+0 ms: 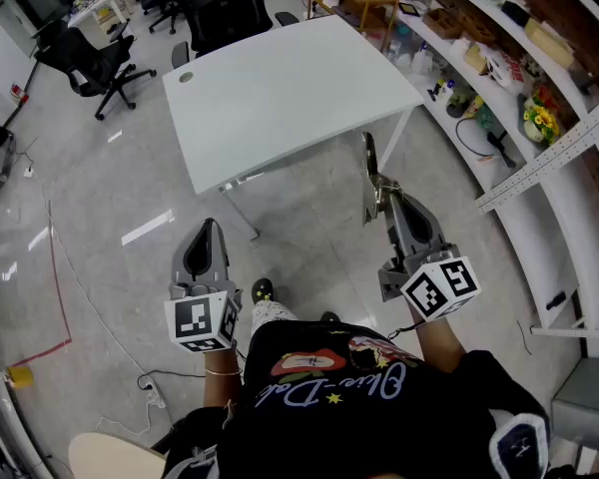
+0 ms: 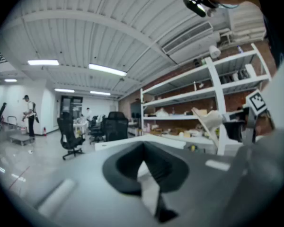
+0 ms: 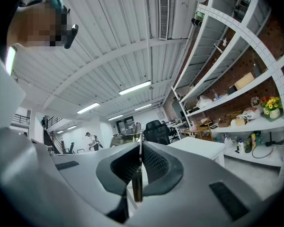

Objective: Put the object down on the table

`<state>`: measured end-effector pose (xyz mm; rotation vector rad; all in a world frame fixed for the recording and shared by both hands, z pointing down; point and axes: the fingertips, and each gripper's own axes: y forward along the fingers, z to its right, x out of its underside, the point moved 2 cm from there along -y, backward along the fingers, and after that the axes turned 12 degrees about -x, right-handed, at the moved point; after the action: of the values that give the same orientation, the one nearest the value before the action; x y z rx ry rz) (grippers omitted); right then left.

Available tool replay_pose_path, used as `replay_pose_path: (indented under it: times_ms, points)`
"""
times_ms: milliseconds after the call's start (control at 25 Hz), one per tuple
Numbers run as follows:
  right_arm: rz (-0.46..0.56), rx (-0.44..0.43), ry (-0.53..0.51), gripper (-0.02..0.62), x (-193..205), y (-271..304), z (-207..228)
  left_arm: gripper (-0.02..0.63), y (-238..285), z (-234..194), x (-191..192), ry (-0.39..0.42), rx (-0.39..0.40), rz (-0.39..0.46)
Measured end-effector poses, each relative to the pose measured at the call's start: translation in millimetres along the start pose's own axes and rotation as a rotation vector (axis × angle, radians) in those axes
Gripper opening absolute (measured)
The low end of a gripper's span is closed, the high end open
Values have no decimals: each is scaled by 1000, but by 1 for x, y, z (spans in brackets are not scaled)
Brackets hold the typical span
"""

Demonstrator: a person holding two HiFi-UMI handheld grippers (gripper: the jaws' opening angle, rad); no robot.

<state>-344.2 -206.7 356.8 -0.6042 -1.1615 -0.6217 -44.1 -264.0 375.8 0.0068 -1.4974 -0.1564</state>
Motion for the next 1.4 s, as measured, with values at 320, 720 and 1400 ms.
replay_pose_path:
  times_ms: [320,720,1400]
  points:
    - [27,46,-4,17,23,121,7,-2,100,-81,13,1,41,12]
    - [72,268,15,17,44,316,-9,-2,273,-198,-6,38,324,3]
    - [70,429,-10,17,42,369,29,-2,392,-176,-15,34,521,-25]
